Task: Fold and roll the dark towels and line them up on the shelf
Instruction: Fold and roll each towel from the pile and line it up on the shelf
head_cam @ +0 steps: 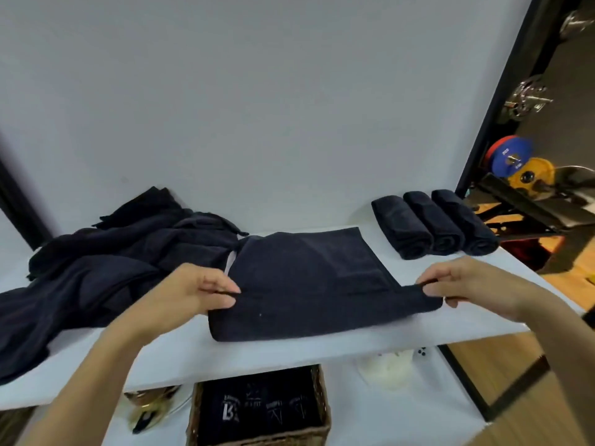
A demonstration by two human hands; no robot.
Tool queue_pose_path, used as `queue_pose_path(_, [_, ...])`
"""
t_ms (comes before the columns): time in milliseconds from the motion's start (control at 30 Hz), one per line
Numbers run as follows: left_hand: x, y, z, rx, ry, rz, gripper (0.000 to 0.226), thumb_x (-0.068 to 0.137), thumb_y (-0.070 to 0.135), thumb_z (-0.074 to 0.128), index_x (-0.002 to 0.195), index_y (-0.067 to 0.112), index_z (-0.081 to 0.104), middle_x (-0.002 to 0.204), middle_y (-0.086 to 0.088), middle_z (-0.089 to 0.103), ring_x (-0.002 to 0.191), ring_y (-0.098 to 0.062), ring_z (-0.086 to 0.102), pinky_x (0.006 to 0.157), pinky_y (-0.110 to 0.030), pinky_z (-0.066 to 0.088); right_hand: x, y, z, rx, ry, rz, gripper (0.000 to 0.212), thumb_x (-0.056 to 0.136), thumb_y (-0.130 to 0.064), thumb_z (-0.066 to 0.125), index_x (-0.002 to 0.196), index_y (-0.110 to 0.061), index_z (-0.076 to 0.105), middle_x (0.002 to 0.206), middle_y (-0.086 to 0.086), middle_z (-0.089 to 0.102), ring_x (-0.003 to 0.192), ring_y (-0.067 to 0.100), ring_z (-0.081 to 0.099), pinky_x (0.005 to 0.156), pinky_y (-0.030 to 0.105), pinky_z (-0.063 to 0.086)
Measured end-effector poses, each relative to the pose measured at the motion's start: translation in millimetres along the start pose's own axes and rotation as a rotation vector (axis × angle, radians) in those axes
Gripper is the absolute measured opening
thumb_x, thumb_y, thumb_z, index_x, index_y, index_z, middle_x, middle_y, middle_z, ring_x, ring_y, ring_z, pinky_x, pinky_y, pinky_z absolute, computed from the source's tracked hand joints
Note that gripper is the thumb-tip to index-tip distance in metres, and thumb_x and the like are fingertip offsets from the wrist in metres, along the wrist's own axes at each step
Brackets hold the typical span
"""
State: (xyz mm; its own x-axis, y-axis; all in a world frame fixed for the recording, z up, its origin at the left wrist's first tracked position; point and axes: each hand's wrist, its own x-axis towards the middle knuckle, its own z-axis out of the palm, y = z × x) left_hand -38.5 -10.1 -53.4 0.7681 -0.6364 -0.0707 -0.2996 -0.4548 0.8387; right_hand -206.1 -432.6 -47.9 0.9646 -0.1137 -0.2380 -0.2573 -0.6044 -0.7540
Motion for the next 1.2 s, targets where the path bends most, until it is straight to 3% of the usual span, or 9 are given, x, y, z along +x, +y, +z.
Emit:
queue_pose_path(200, [97, 4, -19, -0.02, 0.429, -0.048, 0.012, 0.085, 0.008, 0.072, 0.089, 0.018, 0.076, 0.087, 0.003, 0.076, 0.087, -0.014, 0.07, 0.07, -0.03, 0.058, 94, -30, -18, 0.082, 0.353, -0.145, 0.014, 0.09, -0.019, 0.066, 0.088, -0.029, 0.075, 0.068, -0.018, 0.07, 0.058, -0.006, 0.059, 0.056, 0.013, 0.042])
queue_pose_path(333, [169, -20, -18, 0.23, 0.547, -0.147, 0.009, 0.086, 0.009, 0.071, 0.093, 0.012, 0.075, 0.1, -0.003, 0.072, 0.097, -0.021, 0.065, 0.087, -0.034, 0.053, 182, -36, -21, -0.066, 0.423, -0.111, 0.013, 0.089, -0.019, 0.064, 0.09, -0.028, 0.072, 0.087, -0.015, 0.073, 0.088, 0.001, 0.066, 0.067, 0.013, 0.043])
queue_pose_path(500, [194, -32, 12, 0.656, 0.558, -0.126, 0.029, 0.091, 0.024, 0.066, 0.118, 0.013, 0.065, 0.118, -0.008, 0.062, 0.111, -0.027, 0.056, 0.093, -0.038, 0.045, 235, -23, 13, -0.421, 0.426, 0.023, 0.04, 0.095, -0.026, 0.06, 0.134, -0.016, 0.054, 0.133, 0.007, 0.055, 0.115, 0.025, 0.056, 0.094, 0.034, 0.044])
queue_pose_path(633, [136, -21, 53, 0.57, 0.075, 0.138, 0.064, 0.072, 0.074, 0.059, 0.129, 0.045, 0.05, 0.13, 0.031, 0.039, 0.119, 0.004, 0.036, 0.103, -0.02, 0.026, 205, -19, 48, -0.483, 0.353, -0.204, 0.047, 0.089, -0.058, 0.052, 0.13, -0.035, 0.054, 0.14, -0.011, 0.046, 0.126, 0.015, 0.048, 0.104, 0.038, 0.04])
queue_pose_path(733, [93, -37, 62, 0.77, 0.039, 0.182, 0.059, 0.072, 0.059, 0.074, 0.125, 0.039, 0.06, 0.132, 0.027, 0.045, 0.117, 0.004, 0.046, 0.1, -0.016, 0.036, 162, -10, 63, -0.53, 0.04, -0.302, 0.062, 0.07, -0.079, 0.049, 0.124, -0.048, 0.054, 0.138, -0.028, 0.034, 0.128, -0.001, 0.033, 0.107, 0.03, 0.023])
queue_pose_path(833, [78, -38, 62, 0.919, 0.312, 0.336, 0.031, 0.059, 0.019, 0.092, 0.086, 0.016, 0.077, 0.09, 0.004, 0.074, 0.075, -0.015, 0.072, 0.066, -0.024, 0.058, 140, -3, 66, -0.741, 0.073, -0.388, 0.038, 0.091, -0.054, 0.05, 0.126, -0.04, 0.056, 0.126, -0.024, 0.047, 0.113, 0.003, 0.045, 0.097, 0.023, 0.031])
queue_pose_path(967, [60, -16, 88, 0.972, 0.283, 0.478, 0.005, 0.069, 0.016, 0.074, 0.072, 0.016, 0.071, 0.061, 0.005, 0.059, 0.052, -0.016, 0.056, 0.05, -0.026, 0.05, 110, -3, 55, -0.922, 0.135, -0.346, 0.028, 0.102, -0.03, 0.04, 0.125, -0.035, 0.053, 0.117, -0.018, 0.052, 0.103, 0.007, 0.047, 0.086, 0.018, 0.034])
queue_pose_path(1100, [30, -3, 103, 0.918, 0.098, 0.387, 0.017, 0.069, 0.045, 0.067, 0.067, 0.03, 0.063, 0.063, 0.015, 0.049, 0.056, -0.005, 0.045, 0.06, -0.016, 0.04, 61, -3, 42, -0.796, -0.026, -0.221, 0.022, 0.093, -0.039, 0.053, 0.113, -0.04, 0.062, 0.106, -0.024, 0.057, 0.099, 0.0, 0.054, 0.087, 0.018, 0.043])
queue_pose_path(1200, [59, 19, 110, 0.751, 0.168, 0.258, 0.039, 0.089, 0.06, 0.037, 0.09, 0.033, 0.065, 0.087, 0.014, 0.058, 0.081, -0.009, 0.055, 0.081, -0.03, 0.046, 79, -23, 59, -0.54, 0.137, -0.387, 0.028, 0.096, -0.037, 0.053, 0.123, -0.036, 0.061, 0.117, -0.02, 0.061, 0.108, 0.0, 0.056, 0.095, 0.02, 0.043])
